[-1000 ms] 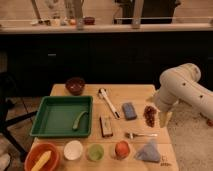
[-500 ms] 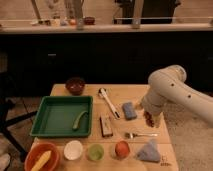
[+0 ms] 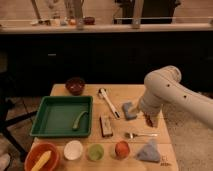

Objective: Place eraser in tray

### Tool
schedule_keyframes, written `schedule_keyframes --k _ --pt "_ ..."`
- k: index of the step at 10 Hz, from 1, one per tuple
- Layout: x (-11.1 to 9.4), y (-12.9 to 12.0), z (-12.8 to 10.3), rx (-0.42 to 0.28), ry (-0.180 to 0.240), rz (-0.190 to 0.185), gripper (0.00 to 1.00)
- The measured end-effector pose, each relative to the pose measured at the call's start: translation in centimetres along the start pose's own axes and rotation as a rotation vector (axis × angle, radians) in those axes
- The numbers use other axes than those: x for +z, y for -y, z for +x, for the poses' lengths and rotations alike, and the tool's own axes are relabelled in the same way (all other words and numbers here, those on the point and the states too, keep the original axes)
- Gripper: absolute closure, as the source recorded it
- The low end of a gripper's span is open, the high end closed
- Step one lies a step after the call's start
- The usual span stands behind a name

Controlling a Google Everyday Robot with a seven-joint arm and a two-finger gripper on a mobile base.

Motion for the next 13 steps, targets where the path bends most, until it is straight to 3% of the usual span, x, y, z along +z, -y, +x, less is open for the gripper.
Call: schedule_keyframes --k 2,4,7,13 --pt "0.3 0.6 0.3 -0.032 -0.028 0.007 0.20" --pt "1.3 3.8 0.1 -0.131 -0.049 0.013 0.20" --pt "3.4 6.9 0.8 -0.292 -0.049 0.007 0.20" --pt "6.2 9.1 1.8 -0.328 -0.030 -0.024 0.20"
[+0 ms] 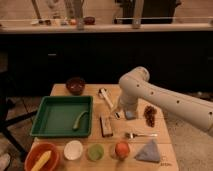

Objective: Place eraser in tray

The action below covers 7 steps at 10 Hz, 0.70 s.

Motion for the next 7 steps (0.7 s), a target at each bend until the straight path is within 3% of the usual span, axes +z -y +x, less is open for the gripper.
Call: schedule_keyframes --k 7 --pt "3.4 1.4 1.0 0.040 -0.016 -0.048 0.20"
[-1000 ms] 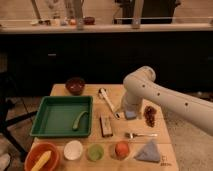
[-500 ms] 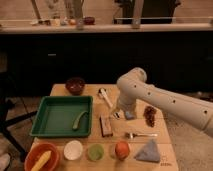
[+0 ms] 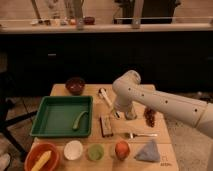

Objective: Place eraser in tray

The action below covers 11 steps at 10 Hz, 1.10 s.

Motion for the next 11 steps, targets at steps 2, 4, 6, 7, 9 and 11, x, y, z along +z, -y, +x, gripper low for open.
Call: schedule_keyframes --k 2,4,6,7,9,11 --pt "0.8 0.7 0.1 -0.005 -0.001 -0.014 0.20" --pt "1.9 1.4 0.1 -0.012 0.002 -0.033 0.20" --pt "2.8 2.1 0.3 -0.020 0.007 -0.043 0.20" --pt "3.3 2.4 0.4 -0.025 0.010 -0.046 0.20" --pt "4.1 2.8 0.4 -0.029 0.019 -0.047 0.20" --pt "5.0 3.5 0.5 -0.037 0.031 -0.046 0.20"
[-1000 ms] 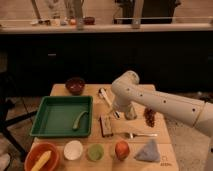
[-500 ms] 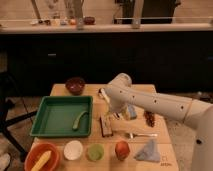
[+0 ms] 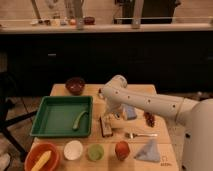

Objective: Place eraser in tray

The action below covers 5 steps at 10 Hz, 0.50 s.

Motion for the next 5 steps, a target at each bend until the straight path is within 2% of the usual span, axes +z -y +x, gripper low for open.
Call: schedule_keyframes --k 5 --pt "1.8 3.4 0.3 -0.024 0.039 0.019 0.20"
